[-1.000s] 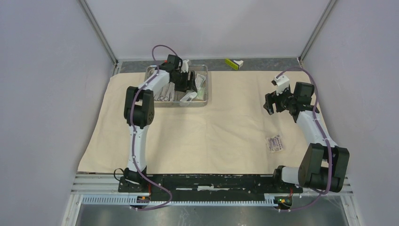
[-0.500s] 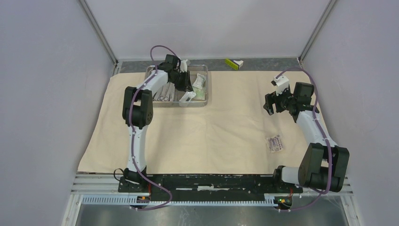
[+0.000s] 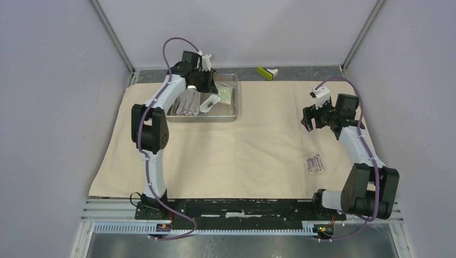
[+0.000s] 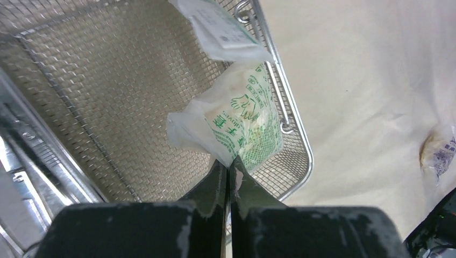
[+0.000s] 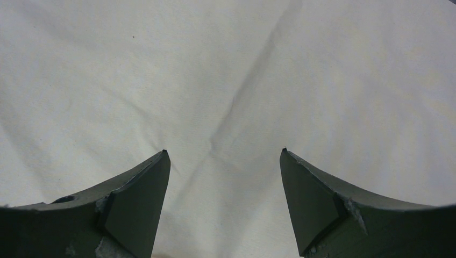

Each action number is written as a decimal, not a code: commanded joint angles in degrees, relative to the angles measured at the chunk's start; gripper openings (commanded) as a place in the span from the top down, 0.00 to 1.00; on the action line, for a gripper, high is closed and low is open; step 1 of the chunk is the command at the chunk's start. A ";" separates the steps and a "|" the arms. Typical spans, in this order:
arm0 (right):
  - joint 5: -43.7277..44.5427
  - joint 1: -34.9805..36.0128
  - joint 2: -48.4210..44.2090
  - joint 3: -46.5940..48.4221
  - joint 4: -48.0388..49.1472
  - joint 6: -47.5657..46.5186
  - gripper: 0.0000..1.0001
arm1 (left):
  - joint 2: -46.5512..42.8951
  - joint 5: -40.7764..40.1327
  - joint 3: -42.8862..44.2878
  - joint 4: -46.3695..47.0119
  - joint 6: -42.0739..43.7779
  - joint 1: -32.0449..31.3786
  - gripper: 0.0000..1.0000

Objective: Open and lay out the surgical kit
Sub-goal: Pick up the medical item from the container, then place the medical item in the surgical kit.

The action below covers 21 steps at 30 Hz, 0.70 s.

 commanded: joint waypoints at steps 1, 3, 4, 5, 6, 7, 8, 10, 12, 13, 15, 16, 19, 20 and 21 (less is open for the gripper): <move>0.53 0.07 -1.08 0.33 0.51 -0.30 0.18 | -9.27 -2.04 -1.64 0.70 5.37 0.22 0.98; 1.96 0.07 -1.85 0.31 0.36 -0.36 0.18 | -11.76 -1.92 -2.82 0.72 6.21 0.00 0.98; 3.19 -0.01 -2.46 0.34 0.11 -0.51 0.18 | -13.05 -1.20 -3.35 0.62 8.30 -0.13 0.98; 4.16 -0.02 -3.05 0.33 0.04 -0.71 0.18 | -13.92 0.38 -3.67 0.13 9.58 -0.34 0.98; 5.16 -0.10 -3.47 0.30 -0.19 -0.88 0.18 | -14.82 1.86 -3.55 -0.59 10.60 -0.68 0.98; 5.70 -0.11 -3.97 0.27 -0.45 -0.99 0.18 | -15.44 3.21 -3.19 -1.76 12.02 -1.15 0.98; 6.02 -0.09 -4.31 0.18 -0.84 -1.08 0.18 | -15.68 4.59 -2.50 -3.29 13.48 -1.78 0.98; 5.99 -0.20 -4.75 -0.09 -1.05 -1.18 0.18 | -15.85 4.93 -1.12 -5.70 15.03 -2.96 0.98; 6.35 -0.20 -4.56 -0.09 -1.24 -1.26 0.17 | -15.97 5.51 -0.46 -7.43 16.97 -4.64 0.98; 6.64 -0.27 -4.49 0.15 -1.49 -1.34 0.18 | -15.99 5.73 -0.34 -7.91 17.80 -5.45 0.98; 7.27 -0.44 -4.74 0.17 -1.74 -1.53 0.17 | -16.14 5.91 -0.49 -8.69 20.44 -7.68 0.98; 7.34 -0.54 -4.97 -0.01 -1.55 -1.53 0.18 | -16.12 4.49 -0.74 -8.79 21.64 -9.17 0.98; 7.19 -0.81 -5.05 -0.28 -1.17 -1.35 0.17 | -15.40 1.18 -0.88 -8.78 23.59 -12.02 0.98; 7.03 -0.85 -4.93 -0.36 -1.19 -1.35 0.17 | -14.98 1.29 -0.74 -8.79 23.55 -12.55 0.98; 6.82 -0.97 -4.86 -0.44 -1.13 -1.35 0.17 | -14.53 2.27 -0.63 -8.79 23.40 -12.76 0.98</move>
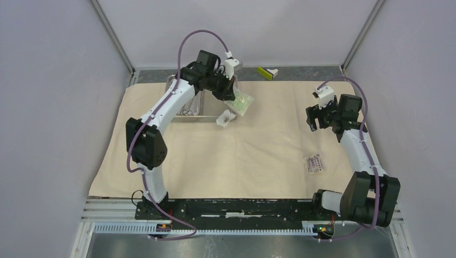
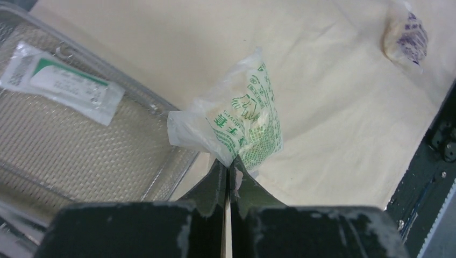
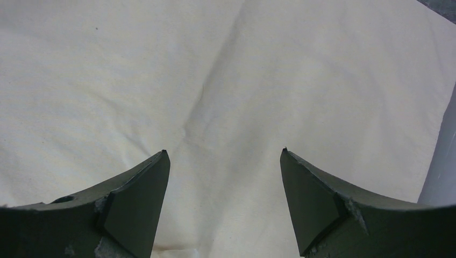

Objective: Open and lay out the surgical kit
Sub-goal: Place the medical item in the surgical kit.

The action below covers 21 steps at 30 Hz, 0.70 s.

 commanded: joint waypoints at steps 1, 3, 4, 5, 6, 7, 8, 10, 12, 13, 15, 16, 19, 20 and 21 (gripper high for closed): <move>0.20 -0.55 -1.06 -0.50 0.69 -0.43 0.17 | 0.20 1.30 1.85 -1.09 4.74 -2.31 0.98; 0.21 -0.64 -0.80 -0.39 0.72 -0.43 0.17 | 0.97 4.64 1.93 -1.93 5.35 -3.08 0.98; 0.14 -0.72 -0.73 -0.44 0.65 -0.41 0.18 | 1.23 5.56 1.75 -2.10 5.85 -3.64 0.98; -0.04 -0.73 -0.75 -0.48 0.67 -0.35 0.17 | 1.48 6.80 1.12 -2.11 6.56 -4.30 0.98; -0.62 -0.80 -0.66 -0.42 0.67 -0.42 0.18 | 1.76 7.73 0.57 -2.11 7.25 -5.17 0.98; -1.43 -0.87 -0.79 -0.51 0.57 -0.43 0.17 | 2.10 9.15 -0.11 -2.09 8.23 -6.15 0.98; -2.05 -0.90 -0.88 -0.57 0.61 -0.44 0.17 | 2.48 10.46 -0.82 -2.11 9.14 -7.11 0.98; -1.84 -1.03 -1.24 -0.28 0.80 -0.37 0.17 | 3.62 11.86 -1.45 -2.11 10.75 -9.75 0.98; -0.21 -1.43 -1.29 -0.15 1.13 0.12 0.17 | 5.53 13.54 -1.15 -2.10 11.68 -12.66 0.98; 0.76 -1.67 -1.07 -0.09 1.24 0.45 0.17 | 6.46 14.75 -0.80 -2.11 12.04 -14.34 0.98; 2.44 -2.92 -0.09 0.31 1.25 1.48 0.17 | 9.04 16.36 0.44 -2.10 12.44 -17.61 0.98; 2.75 -3.74 0.62 0.56 1.13 1.98 0.17 | 10.75 16.78 1.29 -2.11 12.46 -19.25 0.98; 1.10 -7.02 2.17 0.97 0.61 3.40 0.17 | 15.12 17.50 3.94 -2.02 13.49 -23.17 0.98; 0.44 -7.73 2.31 0.96 0.55 3.59 0.17 | 16.29 17.34 5.15 -2.19 13.75 -24.43 0.98; -0.13 -8.29 2.35 0.89 0.42 3.61 0.17 | 17.57 17.29 6.30 -2.61 14.30 -25.47 0.98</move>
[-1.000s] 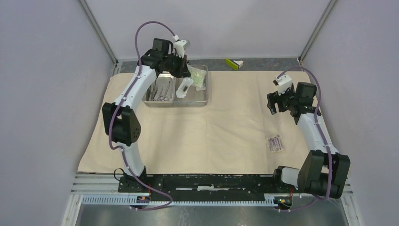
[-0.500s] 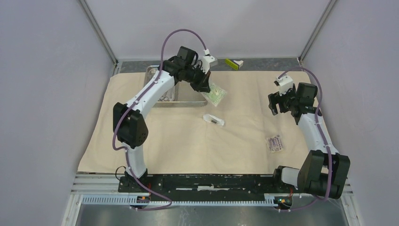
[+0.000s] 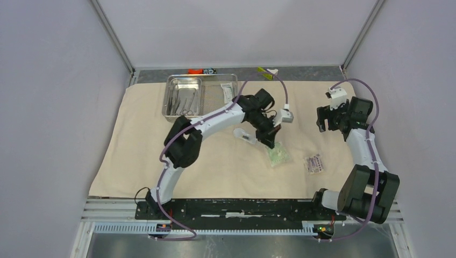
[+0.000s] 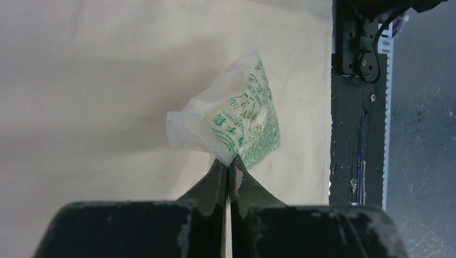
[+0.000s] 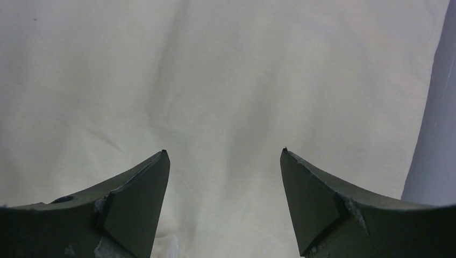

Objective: Open and lay out the surgical kit
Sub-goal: Place the medical item in the surgical kit.

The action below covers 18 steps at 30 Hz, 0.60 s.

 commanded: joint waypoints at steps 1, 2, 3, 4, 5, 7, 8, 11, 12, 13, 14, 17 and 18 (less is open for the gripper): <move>-1.43 -2.88 0.89 0.91 0.56 1.99 0.17 | 4.90 3.47 6.67 -1.33 4.75 -4.86 0.98; -1.67 -3.08 0.73 0.73 0.67 1.91 0.17 | 6.15 3.78 8.28 -2.44 5.63 -5.78 0.98; -1.80 -3.17 0.55 0.54 0.71 1.90 0.17 | 7.29 4.30 9.56 -3.37 6.65 -6.53 0.98; -1.95 -3.18 0.54 0.44 0.85 1.90 0.17 | 8.26 4.77 10.97 -4.49 7.52 -7.36 0.98; -2.02 -3.22 0.55 0.49 0.79 1.82 0.17 | 9.41 5.19 12.21 -5.80 8.67 -7.96 0.98; -2.45 -3.27 0.73 0.35 0.78 1.73 0.17 | 11.68 5.62 15.14 -7.55 9.79 -9.02 0.98; -2.66 -3.27 0.81 0.29 0.74 1.65 0.17 | 13.07 5.90 16.95 -7.97 9.64 -9.29 0.98; -3.01 -3.33 0.63 0.01 0.83 1.38 0.17 | 16.80 6.97 22.47 -10.30 9.77 -10.26 0.98; -2.89 -3.28 0.42 -0.13 0.89 1.29 0.17 | 17.75 6.97 23.90 -10.61 9.65 -10.53 0.98; -2.74 -3.26 0.26 -0.30 1.05 1.29 0.17 | 18.62 6.75 25.31 -10.64 9.42 -10.71 0.98; -2.64 -3.35 0.07 -0.43 1.20 1.20 0.17 | 19.33 6.60 26.27 -10.62 9.26 -10.94 0.98; -2.69 -3.37 0.00 -0.61 1.31 1.12 0.17 | 21.12 5.87 28.81 -10.62 9.40 -11.31 0.98; -2.73 -3.43 0.07 -0.61 1.29 1.11 0.17 | 21.52 5.70 29.36 -10.64 9.53 -11.41 0.98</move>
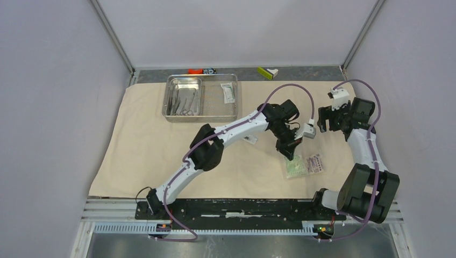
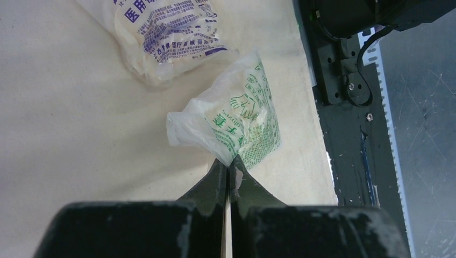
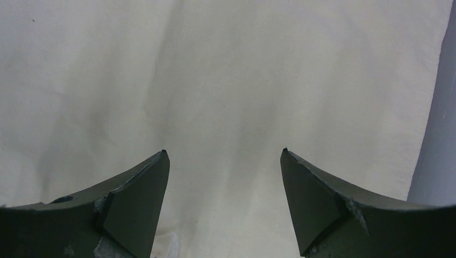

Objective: Open and lay out the surgical kit
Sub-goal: Place the medical item in the surgical kit.

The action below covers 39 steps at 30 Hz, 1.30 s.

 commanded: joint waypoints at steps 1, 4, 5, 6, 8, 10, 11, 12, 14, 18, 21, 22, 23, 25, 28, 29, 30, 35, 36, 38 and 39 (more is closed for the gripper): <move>-1.14 -0.12 -1.05 -0.53 1.48 0.11 0.17 | 2.43 1.06 4.57 -1.40 2.64 -0.62 0.98; -1.49 -0.12 -0.89 -0.52 1.49 0.11 0.17 | 3.72 0.43 5.94 -1.42 2.76 -0.60 0.98; -1.60 -0.08 -0.78 -0.53 1.44 0.03 0.17 | 4.17 0.45 6.45 -1.35 2.76 -0.58 0.98; -1.61 -0.11 -0.75 -0.53 1.46 0.02 0.17 | 4.66 0.36 6.97 -1.35 2.76 -0.62 0.98; -1.65 -0.12 -0.64 -0.53 1.42 -0.07 0.17 | 5.47 0.00 8.05 -1.35 2.65 -0.71 0.98; -1.67 -0.07 -0.59 -0.53 1.36 -0.15 0.17 | 6.08 -0.62 8.43 -0.36 2.05 -0.74 0.98; -1.64 -0.10 -0.61 -0.53 1.35 -0.16 0.17 | 6.29 -0.78 8.54 0.11 1.87 -0.74 0.98; -1.72 -0.18 -0.65 -0.55 1.35 -0.16 0.17 | 6.59 -1.10 8.78 0.40 1.81 -0.80 0.97; -1.72 -0.16 -0.74 -0.53 1.33 -0.16 0.17 | 7.25 -1.66 9.39 0.81 1.79 -0.88 0.97; -1.76 -0.20 -0.67 -0.57 1.37 -0.16 0.17 | 8.16 -2.66 10.83 1.75 0.92 -1.05 0.93; -1.75 -0.30 -0.65 -0.61 1.37 -0.16 0.17 | 8.37 -3.67 10.84 3.92 -0.65 -1.10 0.91; -1.78 -0.25 -0.62 -0.61 1.36 -0.16 0.17 | 8.55 -3.93 11.20 4.37 -1.15 -1.15 0.91; -1.74 -0.26 -0.61 -0.61 1.37 -0.16 0.17 | 8.73 -4.17 11.58 4.66 -1.44 -1.10 0.90; -1.73 -0.40 -0.50 -0.60 1.32 -0.16 0.17 | 9.13 -5.01 12.15 5.08 -1.66 -1.20 0.89; -1.72 -0.44 -0.63 -0.69 1.35 -0.24 0.17 | 9.29 -6.16 12.07 5.15 -1.12 -1.27 0.85; -1.75 -0.54 -0.74 -0.70 1.42 -0.24 0.17 | 9.33 -6.57 12.03 5.13 -1.13 -1.33 0.84; -1.77 -0.57 -0.74 -0.66 1.46 -0.24 0.17 | 9.44 -7.07 11.94 5.15 -1.06 -1.31 0.81; -1.90 -0.60 -0.68 -0.64 1.35 -0.24 0.17 | 8.53 -9.44 10.91 5.15 -0.77 -1.28 0.63; -1.90 -0.61 -0.77 -0.61 1.34 -0.24 0.17 | 8.12 -9.96 10.59 5.13 -0.72 -1.26 0.59; -1.94 -0.64 -0.91 -0.70 1.43 -0.24 0.17 | 6.98 -11.00 9.88 5.12 -0.73 -1.32 0.49; -1.94 -0.65 -0.92 -0.70 1.32 -0.24 0.17 | 6.27 -11.68 9.49 5.15 -0.76 -1.27 0.44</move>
